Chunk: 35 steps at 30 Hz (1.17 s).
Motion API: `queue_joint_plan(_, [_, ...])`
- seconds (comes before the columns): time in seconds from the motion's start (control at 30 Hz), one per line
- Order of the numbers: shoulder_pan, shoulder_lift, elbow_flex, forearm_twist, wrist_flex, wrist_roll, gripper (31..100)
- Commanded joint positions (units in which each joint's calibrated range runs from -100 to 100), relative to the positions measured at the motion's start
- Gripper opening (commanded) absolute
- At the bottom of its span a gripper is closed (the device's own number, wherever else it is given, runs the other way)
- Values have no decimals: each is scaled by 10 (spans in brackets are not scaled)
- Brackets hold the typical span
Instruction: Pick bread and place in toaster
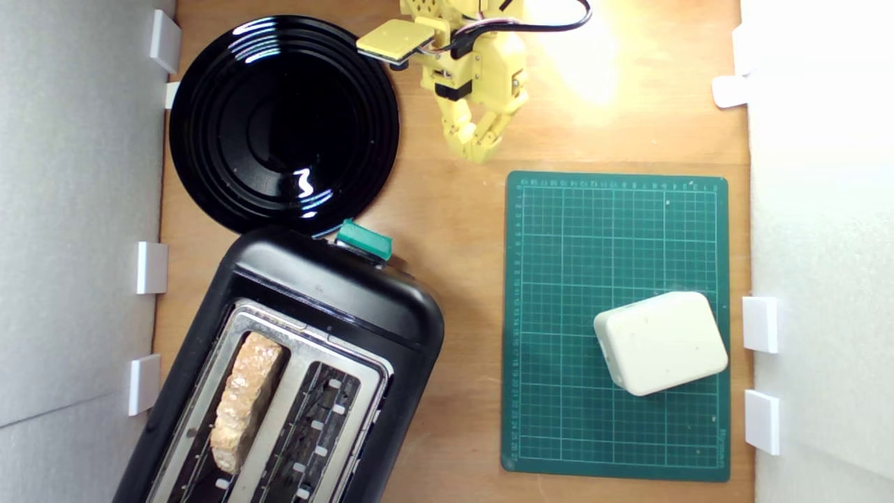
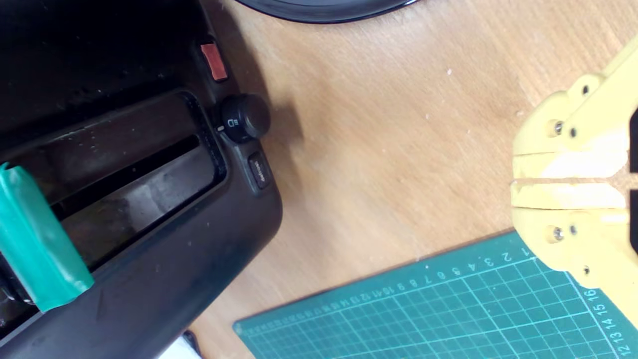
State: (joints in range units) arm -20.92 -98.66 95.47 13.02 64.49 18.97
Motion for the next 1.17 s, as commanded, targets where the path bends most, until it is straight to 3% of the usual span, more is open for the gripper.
queue_joint_plan(0.0, [2,-3,4,2,-10,-2,312])
queue_joint_plan(1.13, [0,-1,3,2,-8,-1,309])
